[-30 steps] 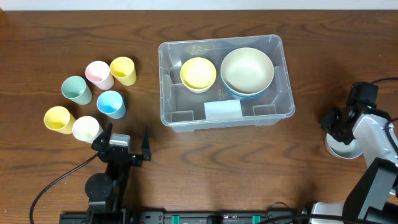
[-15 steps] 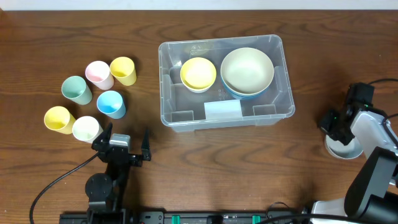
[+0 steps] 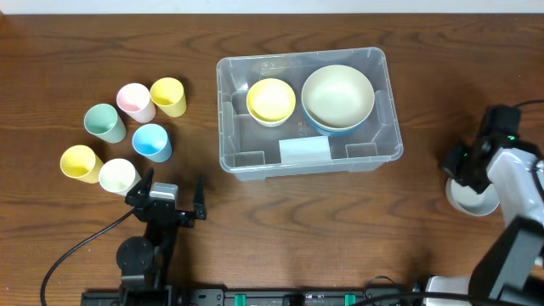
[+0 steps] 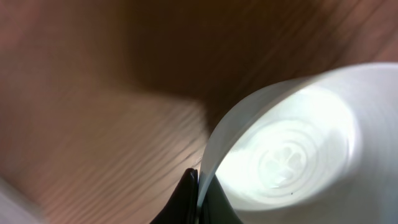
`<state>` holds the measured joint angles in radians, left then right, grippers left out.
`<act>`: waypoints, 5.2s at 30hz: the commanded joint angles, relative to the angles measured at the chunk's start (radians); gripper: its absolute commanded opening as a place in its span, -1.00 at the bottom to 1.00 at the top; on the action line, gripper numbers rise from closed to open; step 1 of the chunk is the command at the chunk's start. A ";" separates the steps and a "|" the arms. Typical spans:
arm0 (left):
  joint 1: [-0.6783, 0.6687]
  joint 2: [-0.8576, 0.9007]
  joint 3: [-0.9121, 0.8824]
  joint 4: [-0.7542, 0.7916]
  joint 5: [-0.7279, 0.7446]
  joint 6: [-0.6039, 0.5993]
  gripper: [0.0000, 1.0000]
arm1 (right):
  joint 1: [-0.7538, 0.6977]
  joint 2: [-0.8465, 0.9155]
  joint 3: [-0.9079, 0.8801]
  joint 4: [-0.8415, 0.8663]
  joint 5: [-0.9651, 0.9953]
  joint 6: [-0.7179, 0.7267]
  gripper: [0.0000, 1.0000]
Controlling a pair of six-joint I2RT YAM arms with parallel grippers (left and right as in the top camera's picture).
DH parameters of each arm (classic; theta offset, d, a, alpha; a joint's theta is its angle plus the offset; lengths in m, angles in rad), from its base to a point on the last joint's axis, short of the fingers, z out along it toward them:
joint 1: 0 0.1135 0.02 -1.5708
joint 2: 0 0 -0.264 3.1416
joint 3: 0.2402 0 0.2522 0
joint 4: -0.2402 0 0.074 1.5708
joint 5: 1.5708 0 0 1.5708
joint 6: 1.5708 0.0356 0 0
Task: Pack container
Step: 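Lower the right gripper onto the grey-blue bowl rim and grasp, then lift the grey-blue bowl and carry it into the bin, then lower the grey-blue bowl onto the yellow bowl and release, then withdraw the right gripper to the far right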
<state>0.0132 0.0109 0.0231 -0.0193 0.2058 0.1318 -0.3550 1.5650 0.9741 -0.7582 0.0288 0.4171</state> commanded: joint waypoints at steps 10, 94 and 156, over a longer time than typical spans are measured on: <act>0.005 -0.006 -0.019 -0.032 0.012 0.006 0.96 | 0.104 -0.451 0.285 -0.109 -0.427 -0.225 -0.97; 0.005 -0.006 -0.019 -0.032 0.012 0.006 0.96 | 1.074 0.373 0.307 0.740 -0.025 -0.479 -0.63; 0.005 -0.006 -0.019 -0.032 0.012 0.006 0.96 | -0.021 -0.141 0.569 -0.532 0.173 0.296 0.98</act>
<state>0.0132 0.0109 0.0231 -0.0193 0.2062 0.1318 -0.3294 1.3937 1.5978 -1.2888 0.2420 0.6445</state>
